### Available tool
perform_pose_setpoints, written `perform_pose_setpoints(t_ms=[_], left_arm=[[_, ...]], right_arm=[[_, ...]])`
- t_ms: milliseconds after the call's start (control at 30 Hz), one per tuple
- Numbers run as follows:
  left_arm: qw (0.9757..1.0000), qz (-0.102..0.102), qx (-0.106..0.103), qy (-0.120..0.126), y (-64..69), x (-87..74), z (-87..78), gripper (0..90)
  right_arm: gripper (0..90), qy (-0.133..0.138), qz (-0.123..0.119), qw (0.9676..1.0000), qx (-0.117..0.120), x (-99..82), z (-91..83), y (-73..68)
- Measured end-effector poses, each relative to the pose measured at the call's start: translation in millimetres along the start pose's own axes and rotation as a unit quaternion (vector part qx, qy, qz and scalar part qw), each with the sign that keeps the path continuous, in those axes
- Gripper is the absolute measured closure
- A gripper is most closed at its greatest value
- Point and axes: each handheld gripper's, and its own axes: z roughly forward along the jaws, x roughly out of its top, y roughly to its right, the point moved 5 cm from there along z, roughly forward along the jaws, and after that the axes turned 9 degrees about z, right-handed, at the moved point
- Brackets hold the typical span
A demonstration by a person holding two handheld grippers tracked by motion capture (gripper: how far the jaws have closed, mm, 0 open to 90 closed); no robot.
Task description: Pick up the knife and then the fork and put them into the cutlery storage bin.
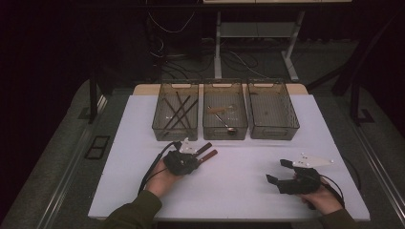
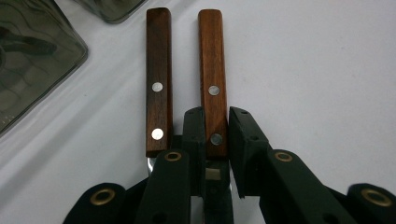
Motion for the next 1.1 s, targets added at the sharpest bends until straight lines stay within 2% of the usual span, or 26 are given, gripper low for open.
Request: perform_pose_setpoints(t_ms=[33,300,400,500,633,700,800,867,933,1000,1033,1100], left_arm=[[1.0000,0.007,0.001,-0.002,0.0,-0.1,-0.2,76.7],[0.9999,0.002,-0.009,0.004,-1.2,0.3,-1.2,77.0],[0.9995,0.001,-0.028,0.013,0.3,2.0,-3.4,77.0],[0.9992,0.004,-0.036,0.019,1.8,4.8,-7.3,77.0],[0.9982,-0.002,-0.053,0.029,3.8,8.0,-12.7,77.0],[0.9974,0.008,-0.065,0.031,5.5,10.4,-16.1,77.0],[0.9956,0.022,-0.083,0.037,12.1,16.2,-21.1,77.0],[0.9939,0.035,-0.096,0.041,17.2,20.7,-24.8,77.0],[0.9915,0.051,-0.110,0.047,22.7,25.9,-28.2,77.0],[0.9894,0.065,-0.119,0.052,28.2,31.2,-30.4,76.9],[0.9880,0.072,-0.125,0.054,30.7,33.6,-31.3,77.0],[0.9851,0.086,-0.137,0.058,36.5,38.0,-32.2,76.9]], right_arm=[[18.0,0.001,-0.001,1.0000,0.000,0.0,-0.1,0.3],[18.0,-0.002,-0.003,1.0000,0.004,-0.3,0.7,0.0],[18.0,-0.003,0.002,1.0000,0.004,0.2,0.1,0.7],[18.0,-0.006,0.006,0.9999,0.006,0.7,-0.4,1.3],[18.0,-0.012,0.007,0.9997,0.020,4.6,-2.2,-0.7],[18.0,-0.015,0.004,0.9992,0.036,7.7,-4.3,-2.7],[18.0,-0.015,-0.017,0.9983,0.054,14.3,-7.8,-7.6],[17.9,-0.017,-0.039,0.9963,0.075,18.3,-10.7,-11.2],[18.0,-0.028,-0.049,0.9926,0.107,21.9,-11.8,-15.8],[18.0,-0.045,-0.062,0.9887,0.129,25.1,-11.7,-21.3],[18.0,-0.051,-0.071,0.9873,0.133,26.7,-11.3,-23.5],[18.0,-0.060,-0.086,0.9865,0.126,29.5,-9.7,-26.6]])
